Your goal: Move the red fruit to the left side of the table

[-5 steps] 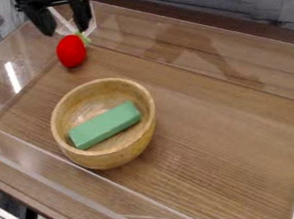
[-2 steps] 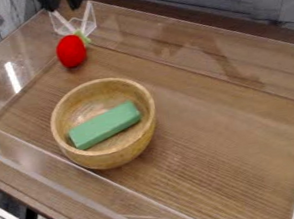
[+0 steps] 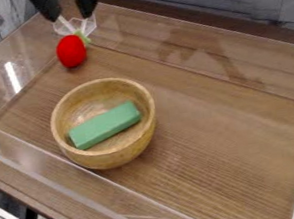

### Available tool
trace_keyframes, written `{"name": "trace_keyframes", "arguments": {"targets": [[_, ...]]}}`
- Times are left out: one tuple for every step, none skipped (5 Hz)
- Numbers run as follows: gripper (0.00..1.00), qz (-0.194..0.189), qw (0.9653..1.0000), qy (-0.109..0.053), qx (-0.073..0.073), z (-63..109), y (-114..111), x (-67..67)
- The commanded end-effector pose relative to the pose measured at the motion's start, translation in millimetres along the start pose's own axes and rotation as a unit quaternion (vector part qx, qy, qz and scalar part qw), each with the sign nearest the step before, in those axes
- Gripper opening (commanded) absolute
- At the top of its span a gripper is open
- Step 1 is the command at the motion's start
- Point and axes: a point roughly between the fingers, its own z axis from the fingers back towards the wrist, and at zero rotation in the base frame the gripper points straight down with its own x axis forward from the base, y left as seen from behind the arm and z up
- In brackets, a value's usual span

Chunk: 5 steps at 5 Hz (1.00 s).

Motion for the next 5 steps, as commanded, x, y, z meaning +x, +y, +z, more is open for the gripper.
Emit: {"name": "trace_keyframes", "arguments": {"targets": [[1.0, -0.016, 0.9996, -0.022, 0.002, 25.2, -2.8, -8.3], [1.0, -0.034, 0.9993, -0.017, -0.003, 32.7, -7.3, -19.0], [1.0, -0.071, 0.9974, -0.011, -0.006, 37.1, -25.8, -22.6], [1.0, -0.124, 0.9922, 0.0, -0.01, 41.3, -49.7, -38.9], [1.0, -0.17, 0.9852, 0.016, -0.016, 40.9, -64.0, -52.1]]}}
